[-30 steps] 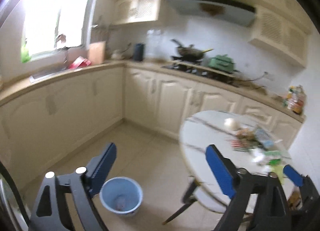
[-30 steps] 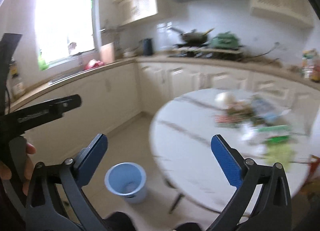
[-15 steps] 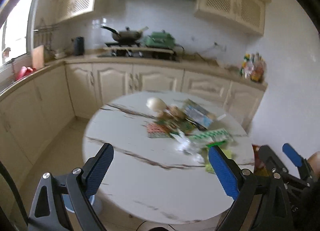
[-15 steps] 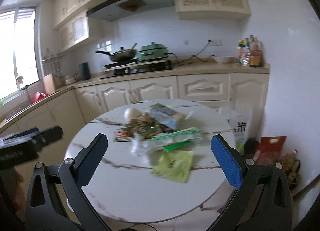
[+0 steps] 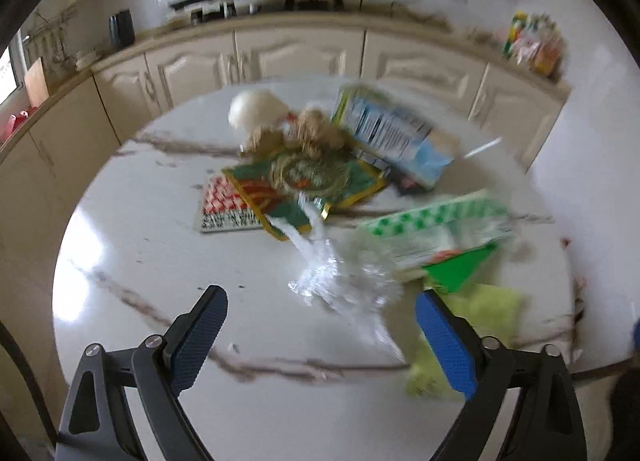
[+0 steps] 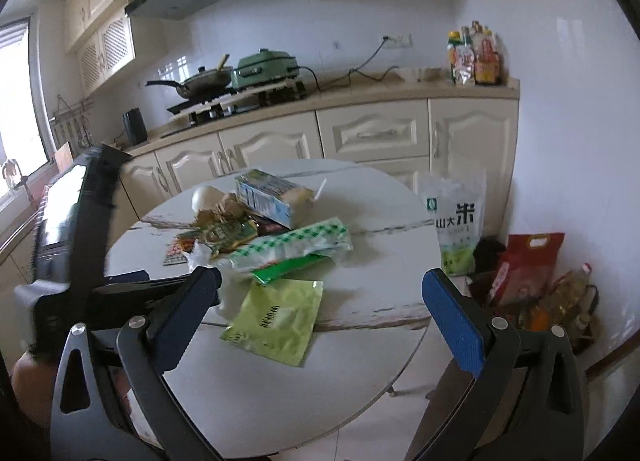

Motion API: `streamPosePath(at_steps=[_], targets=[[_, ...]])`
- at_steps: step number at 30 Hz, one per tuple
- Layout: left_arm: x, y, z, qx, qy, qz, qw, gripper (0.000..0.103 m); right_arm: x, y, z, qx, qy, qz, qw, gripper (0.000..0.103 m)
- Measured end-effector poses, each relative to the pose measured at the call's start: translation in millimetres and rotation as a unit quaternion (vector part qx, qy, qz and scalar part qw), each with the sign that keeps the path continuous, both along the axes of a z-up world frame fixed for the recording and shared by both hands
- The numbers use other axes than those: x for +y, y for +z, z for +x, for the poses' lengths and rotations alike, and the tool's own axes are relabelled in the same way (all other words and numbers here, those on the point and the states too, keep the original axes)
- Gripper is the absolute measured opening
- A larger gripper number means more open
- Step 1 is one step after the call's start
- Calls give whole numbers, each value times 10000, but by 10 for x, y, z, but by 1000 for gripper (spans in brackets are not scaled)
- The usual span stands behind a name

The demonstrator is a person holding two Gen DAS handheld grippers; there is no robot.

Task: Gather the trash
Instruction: 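Move both tools back toward the table, then grasp the crumpled clear plastic film with the left gripper while the right gripper grasps the milk carton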

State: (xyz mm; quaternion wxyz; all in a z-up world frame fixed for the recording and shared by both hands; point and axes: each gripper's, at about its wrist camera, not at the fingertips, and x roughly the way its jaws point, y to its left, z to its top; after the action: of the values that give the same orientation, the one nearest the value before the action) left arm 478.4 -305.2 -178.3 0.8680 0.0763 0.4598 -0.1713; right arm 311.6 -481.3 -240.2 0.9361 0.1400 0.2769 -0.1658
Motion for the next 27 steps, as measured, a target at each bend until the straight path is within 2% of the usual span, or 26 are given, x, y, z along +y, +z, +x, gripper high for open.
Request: streamPosePath(at_steps=[3,6,8,10,13,15,19,24,27], targets=[[-50,-184,239,306,69,-46,9995,85,-43,-74,62,72,26,18,10000,103],[-80,-228,361,305,60,-44,9995,73,-63,-126,152,160,54,22,9999,103],[-86,-232,382,215,-42,-32,9998,59,-63,-182,216,253,98,22,9996,103],[-85,-277,444,168,-140,-104,9997,28,-68,-231,260,323,120,63,9994,103],[6,-349,550,261,-176,-338,9989,21,-67,-323,340,466,188,194,9985,103],[115,-344,568,363,-233,-537,9976,21,-67,-361,399,546,201,241,9980,103],[371,-203,445,193,-292,-793,9962,21,-112,-333,518,529,288,275,9978,103],[705,52,313,-201,-208,-721,9970,21,-254,-340,845,763,445,397,9953,103],[851,112,290,-326,-129,-708,9969,21,-408,-431,1103,876,501,997,9899,103]])
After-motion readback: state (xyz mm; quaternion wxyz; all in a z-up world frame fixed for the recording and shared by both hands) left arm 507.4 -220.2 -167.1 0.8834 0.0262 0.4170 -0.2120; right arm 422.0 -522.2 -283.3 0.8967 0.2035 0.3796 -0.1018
